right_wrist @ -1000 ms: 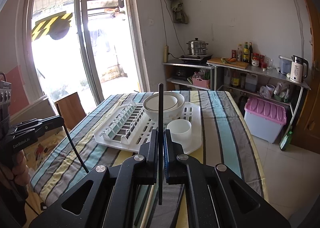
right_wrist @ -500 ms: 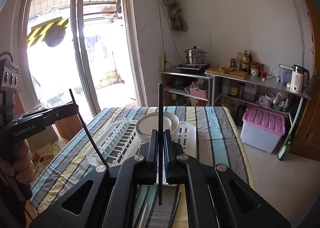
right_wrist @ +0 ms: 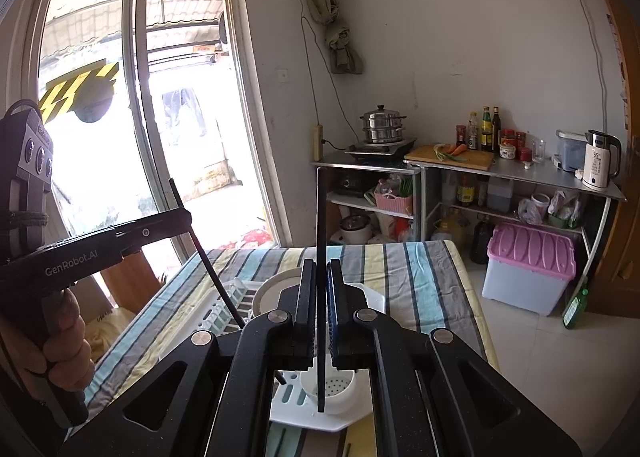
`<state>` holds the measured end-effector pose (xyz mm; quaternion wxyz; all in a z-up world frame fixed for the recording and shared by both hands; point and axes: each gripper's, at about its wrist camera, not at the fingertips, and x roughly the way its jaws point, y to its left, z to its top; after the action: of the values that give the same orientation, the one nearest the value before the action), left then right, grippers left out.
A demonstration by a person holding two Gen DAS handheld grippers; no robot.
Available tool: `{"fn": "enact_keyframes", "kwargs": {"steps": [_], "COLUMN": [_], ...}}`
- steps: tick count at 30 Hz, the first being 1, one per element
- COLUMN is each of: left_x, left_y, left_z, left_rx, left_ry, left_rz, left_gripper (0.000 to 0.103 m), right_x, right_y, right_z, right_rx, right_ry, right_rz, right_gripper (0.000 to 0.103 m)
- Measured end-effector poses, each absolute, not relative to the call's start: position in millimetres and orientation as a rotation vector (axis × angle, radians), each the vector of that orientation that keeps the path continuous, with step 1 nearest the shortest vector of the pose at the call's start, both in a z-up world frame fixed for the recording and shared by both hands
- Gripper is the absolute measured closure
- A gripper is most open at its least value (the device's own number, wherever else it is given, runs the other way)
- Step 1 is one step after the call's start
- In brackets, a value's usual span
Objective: Organize utensils
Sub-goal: 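Lift both black chopsticks upright and carry them over the white cup, then lower the chopsticks into the white cup and open both tools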
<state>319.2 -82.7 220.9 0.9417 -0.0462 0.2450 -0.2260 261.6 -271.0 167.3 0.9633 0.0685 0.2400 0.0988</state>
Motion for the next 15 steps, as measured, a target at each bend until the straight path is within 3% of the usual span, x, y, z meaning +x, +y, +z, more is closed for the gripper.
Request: {"fn": "enact_keyframes", "kwargs": {"steps": [15], "left_x": [377], "left_y": [-105], "left_z": [152], "left_rx": [-0.125], "left_ry": [0.633], "left_rz": [-0.464], "left_gripper": [0.099], "right_x": [308], "right_y": [-282], "right_z": [112], "right_rx": [0.207], "right_ry": [0.592], "right_rz": [0.196], "right_gripper": [0.098]}}
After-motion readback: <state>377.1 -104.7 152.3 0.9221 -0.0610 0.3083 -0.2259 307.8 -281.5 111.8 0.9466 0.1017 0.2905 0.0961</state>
